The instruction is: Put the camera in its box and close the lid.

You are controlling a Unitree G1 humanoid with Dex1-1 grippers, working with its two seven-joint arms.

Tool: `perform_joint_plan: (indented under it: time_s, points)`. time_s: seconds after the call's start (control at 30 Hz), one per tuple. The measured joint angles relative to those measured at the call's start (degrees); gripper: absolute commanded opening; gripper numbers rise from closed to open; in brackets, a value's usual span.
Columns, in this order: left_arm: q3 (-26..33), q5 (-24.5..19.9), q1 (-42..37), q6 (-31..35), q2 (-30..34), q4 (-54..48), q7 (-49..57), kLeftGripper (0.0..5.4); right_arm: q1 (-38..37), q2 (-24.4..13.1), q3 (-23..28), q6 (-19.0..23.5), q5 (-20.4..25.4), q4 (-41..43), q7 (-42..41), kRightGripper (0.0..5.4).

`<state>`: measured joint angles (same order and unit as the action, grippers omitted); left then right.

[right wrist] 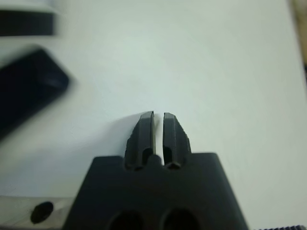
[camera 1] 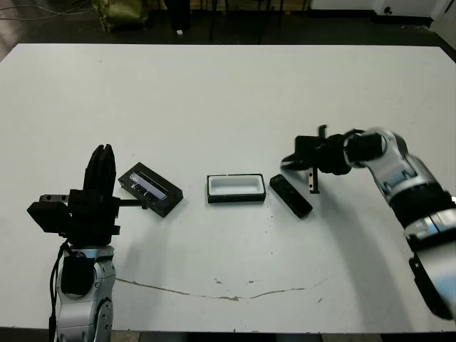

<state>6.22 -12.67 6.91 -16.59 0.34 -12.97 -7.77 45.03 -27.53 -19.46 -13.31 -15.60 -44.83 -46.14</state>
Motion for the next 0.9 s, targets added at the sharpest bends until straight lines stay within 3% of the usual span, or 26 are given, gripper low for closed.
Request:
perform_joint_plan:
  time_s: [0.2,0.4,0.63,0.8,0.9]
  points:
    - [-0.1,0.4,0.0,-0.1,-0.1,0.0,0.1,0.03,-5.8,-0.2,6.0,3.6,0.4,6.6,12.6,0.0]
    - [-0.1,0.4,0.0,-0.1,-0.1,-0.1,0.2,0.03,-12.1,-0.2,13.3,6.7,10.2,22.2,11.9,0.0]
    - [-0.1,0.4,0.0,-0.1,-0.1,-0.1,0.2,0.03,-18.6,0.1,21.9,25.2,28.3,43.9,8.5,0.0]
    - [-0.2,0.5,0.0,0.1,-0.1,-0.2,0.3,0.03,-24.7,1.8,27.5,37.3,39.5,58.1,12.3,0.0]
    - [-0.2,0.5,0.0,0.1,-0.1,-0.1,0.3,0.03,-29.5,3.4,29.6,42.2,43.7,65.3,16.4,0.0]
